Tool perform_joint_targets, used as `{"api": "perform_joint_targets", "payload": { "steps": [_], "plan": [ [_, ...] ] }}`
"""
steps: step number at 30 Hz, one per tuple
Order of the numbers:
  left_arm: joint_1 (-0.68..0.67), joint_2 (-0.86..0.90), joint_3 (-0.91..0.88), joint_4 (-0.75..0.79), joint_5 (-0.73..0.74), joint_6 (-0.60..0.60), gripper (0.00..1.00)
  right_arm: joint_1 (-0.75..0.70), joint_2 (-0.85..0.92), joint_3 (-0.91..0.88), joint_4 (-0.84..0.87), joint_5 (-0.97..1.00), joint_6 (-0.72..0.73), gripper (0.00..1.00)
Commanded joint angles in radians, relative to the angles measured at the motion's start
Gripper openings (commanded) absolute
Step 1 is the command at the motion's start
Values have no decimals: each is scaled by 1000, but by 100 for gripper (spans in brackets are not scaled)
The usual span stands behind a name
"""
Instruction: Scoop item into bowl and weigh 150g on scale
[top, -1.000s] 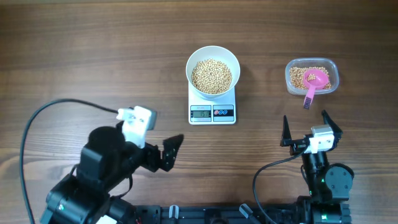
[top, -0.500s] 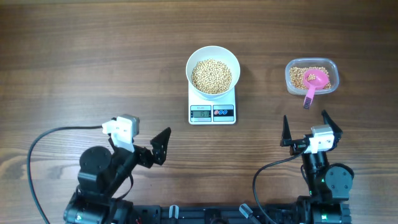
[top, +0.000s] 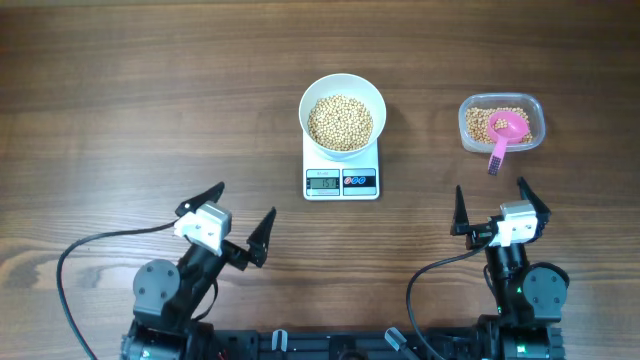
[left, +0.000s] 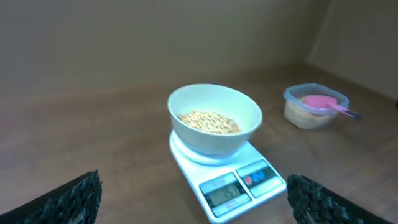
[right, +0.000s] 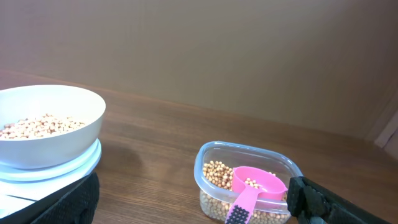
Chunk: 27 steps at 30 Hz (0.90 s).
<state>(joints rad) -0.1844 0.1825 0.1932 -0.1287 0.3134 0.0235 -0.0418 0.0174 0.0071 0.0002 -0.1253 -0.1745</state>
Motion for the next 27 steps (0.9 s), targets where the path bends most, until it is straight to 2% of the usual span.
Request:
{"api": "perform_joint_targets", "payload": {
  "steps": [1, 15, 23, 27],
  "plan": [
    [34, -14, -54, 83, 12, 25, 100, 5, -13, -2, 5, 14, -6, 100],
    [85, -14, -188, 365, 11, 25, 100, 5, -13, -2, 5, 14, -6, 100],
    [151, -37, -187, 369, 11, 21, 100, 5, -13, -2, 5, 14, -7, 100],
    [189, -78, -187, 310, 10, 21, 100, 5, -13, -2, 5, 14, -6, 100]
  ]
}}
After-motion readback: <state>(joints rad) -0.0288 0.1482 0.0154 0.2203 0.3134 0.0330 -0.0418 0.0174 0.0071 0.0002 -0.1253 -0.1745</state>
